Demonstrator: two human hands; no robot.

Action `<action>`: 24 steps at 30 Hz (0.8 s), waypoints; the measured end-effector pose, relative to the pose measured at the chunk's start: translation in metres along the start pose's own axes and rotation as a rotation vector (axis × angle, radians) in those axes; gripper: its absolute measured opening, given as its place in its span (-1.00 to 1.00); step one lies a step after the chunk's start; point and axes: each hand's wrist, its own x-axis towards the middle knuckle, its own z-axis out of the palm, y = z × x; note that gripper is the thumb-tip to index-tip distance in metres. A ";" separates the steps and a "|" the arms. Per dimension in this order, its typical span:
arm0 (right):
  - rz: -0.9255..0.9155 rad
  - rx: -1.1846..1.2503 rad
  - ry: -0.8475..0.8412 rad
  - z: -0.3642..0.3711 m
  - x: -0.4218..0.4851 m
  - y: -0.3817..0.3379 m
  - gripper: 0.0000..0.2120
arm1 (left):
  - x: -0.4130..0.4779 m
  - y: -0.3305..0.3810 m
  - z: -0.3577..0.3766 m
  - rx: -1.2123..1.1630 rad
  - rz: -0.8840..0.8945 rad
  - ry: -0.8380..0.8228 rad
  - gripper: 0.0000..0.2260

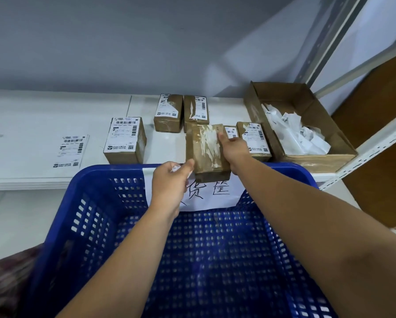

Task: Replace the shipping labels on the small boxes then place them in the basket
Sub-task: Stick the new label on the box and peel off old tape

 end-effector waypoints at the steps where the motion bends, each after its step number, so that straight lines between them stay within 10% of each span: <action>1: 0.022 -0.007 0.009 0.000 0.002 -0.001 -0.43 | 0.002 -0.002 -0.001 -0.024 -0.013 0.011 -0.80; 10: 0.058 0.085 -0.077 -0.004 0.009 -0.002 -0.59 | -0.007 -0.001 0.006 -0.007 0.246 -0.096 -0.93; 13: 0.008 0.051 -0.067 -0.005 0.006 0.004 -0.63 | -0.010 -0.003 0.007 0.040 0.231 -0.264 -0.55; 15: -0.039 0.044 -0.028 -0.006 -0.003 0.005 -0.61 | -0.010 -0.007 0.009 0.086 0.253 -0.234 -0.64; 21: -0.381 0.032 0.214 -0.021 -0.053 0.005 -0.84 | -0.017 -0.006 0.012 0.116 0.308 -0.198 -0.81; 24: -0.529 0.057 0.031 -0.028 -0.089 0.007 -0.89 | -0.024 0.004 0.012 0.148 0.370 -0.186 -0.74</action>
